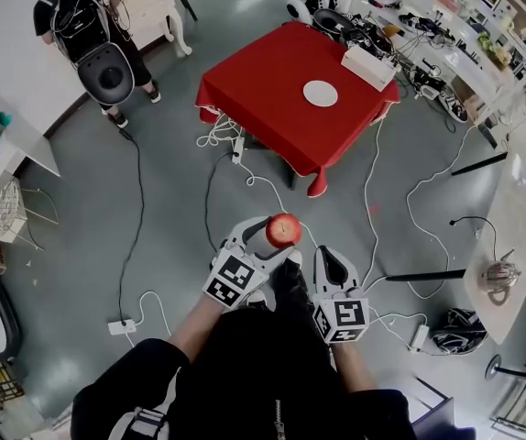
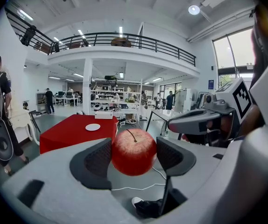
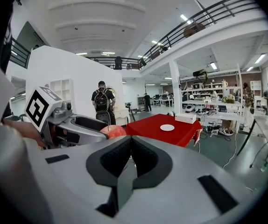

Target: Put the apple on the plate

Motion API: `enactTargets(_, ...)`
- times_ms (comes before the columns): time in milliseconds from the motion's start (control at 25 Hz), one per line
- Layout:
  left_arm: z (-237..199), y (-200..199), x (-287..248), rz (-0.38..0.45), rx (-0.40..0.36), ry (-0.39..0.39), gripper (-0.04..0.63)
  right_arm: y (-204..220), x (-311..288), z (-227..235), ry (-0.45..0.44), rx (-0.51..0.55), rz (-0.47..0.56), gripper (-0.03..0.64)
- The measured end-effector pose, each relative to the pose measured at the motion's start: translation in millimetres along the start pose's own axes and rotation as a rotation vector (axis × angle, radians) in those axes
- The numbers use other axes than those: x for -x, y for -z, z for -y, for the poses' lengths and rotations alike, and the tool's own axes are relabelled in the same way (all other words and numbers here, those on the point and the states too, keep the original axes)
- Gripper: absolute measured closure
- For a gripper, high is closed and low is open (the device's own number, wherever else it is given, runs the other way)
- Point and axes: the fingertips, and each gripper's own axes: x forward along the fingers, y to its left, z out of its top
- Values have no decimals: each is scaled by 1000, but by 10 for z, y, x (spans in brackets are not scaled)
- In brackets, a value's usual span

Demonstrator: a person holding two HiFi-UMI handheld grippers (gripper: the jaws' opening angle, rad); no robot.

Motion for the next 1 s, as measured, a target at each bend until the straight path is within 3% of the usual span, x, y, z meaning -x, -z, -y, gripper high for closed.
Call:
enactTargets(520,-470,-252,-635,-27,10,9,290,-252,-609,523,-5,-14,-20,606)
enactTargets(1000,-972,-637,-1297,-34,17,-49,290,-526,-1219,1134,-56,-16,-26,606)
